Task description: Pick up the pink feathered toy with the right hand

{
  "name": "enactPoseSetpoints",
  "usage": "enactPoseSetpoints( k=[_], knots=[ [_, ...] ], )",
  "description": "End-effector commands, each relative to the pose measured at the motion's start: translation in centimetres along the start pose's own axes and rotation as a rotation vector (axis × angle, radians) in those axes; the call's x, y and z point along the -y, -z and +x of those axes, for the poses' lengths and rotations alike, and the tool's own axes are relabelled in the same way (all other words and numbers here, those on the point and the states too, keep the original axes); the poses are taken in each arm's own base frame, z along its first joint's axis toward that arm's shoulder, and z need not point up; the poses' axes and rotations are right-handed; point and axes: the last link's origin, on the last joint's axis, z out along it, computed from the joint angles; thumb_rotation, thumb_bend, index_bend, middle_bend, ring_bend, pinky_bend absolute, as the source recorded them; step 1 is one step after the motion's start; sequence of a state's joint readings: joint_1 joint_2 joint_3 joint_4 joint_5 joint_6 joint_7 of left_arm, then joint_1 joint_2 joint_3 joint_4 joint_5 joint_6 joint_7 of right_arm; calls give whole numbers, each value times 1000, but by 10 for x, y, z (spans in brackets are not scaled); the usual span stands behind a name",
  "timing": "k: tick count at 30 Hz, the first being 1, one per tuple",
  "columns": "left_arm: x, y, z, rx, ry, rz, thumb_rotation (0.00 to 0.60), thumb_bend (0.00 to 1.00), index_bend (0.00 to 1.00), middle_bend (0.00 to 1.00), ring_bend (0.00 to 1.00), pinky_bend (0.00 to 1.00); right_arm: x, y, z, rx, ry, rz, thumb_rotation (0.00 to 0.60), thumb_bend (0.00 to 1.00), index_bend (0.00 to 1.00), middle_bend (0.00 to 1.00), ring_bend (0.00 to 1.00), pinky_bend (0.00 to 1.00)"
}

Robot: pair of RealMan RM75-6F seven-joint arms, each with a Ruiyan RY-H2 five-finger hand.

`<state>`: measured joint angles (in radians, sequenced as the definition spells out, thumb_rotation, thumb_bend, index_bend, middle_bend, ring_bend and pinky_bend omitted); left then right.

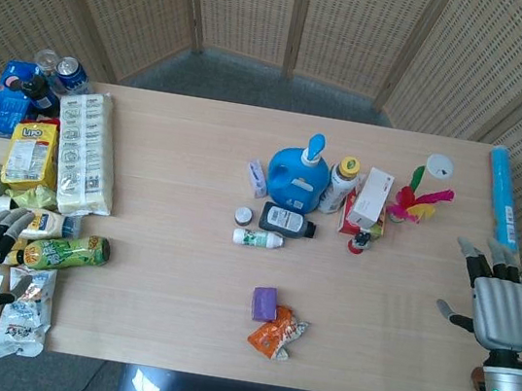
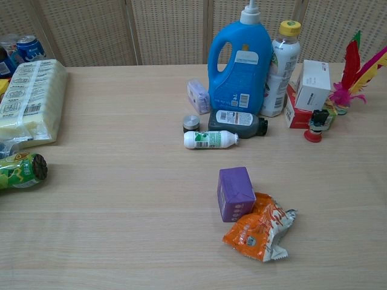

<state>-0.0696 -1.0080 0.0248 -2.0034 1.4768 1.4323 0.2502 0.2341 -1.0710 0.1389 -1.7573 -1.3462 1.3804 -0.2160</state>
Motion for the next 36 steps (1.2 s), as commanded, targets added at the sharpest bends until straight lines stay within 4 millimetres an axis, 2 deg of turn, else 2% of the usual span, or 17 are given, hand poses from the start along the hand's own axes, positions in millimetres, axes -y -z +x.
enactPoseSetpoints(
  k=[1,8,13,16,27,36],
  knots=[
    [1,-1,-1,6,2,-1,600,374,0,0,0,0,0,2,-1,6,-3,-10,600,166,32,258,0,0],
    [2,1,1,5,1,-9,600,376,0,0,0,0,0,9,-1,12,-49,-14,600,166,29,257,0,0],
    [2,0,2,7,1,-13,600,374,0,0,0,0,2,2,-1,14,-108,2,600,166,5,239,0,0],
    [0,-2,2,7,3,-26,600,374,0,0,0,0,3,-12,-4,33,-118,20,600,166,0,183,0,0],
    [-10,-10,-5,37,3,-49,600,374,0,0,0,0,23,-90,-6,109,-118,117,600,165,0,17,0,0],
    [-17,-13,-7,46,-8,-54,600,375,0,0,0,0,39,-141,-11,171,-80,212,587,163,0,0,0,0]
  ],
)
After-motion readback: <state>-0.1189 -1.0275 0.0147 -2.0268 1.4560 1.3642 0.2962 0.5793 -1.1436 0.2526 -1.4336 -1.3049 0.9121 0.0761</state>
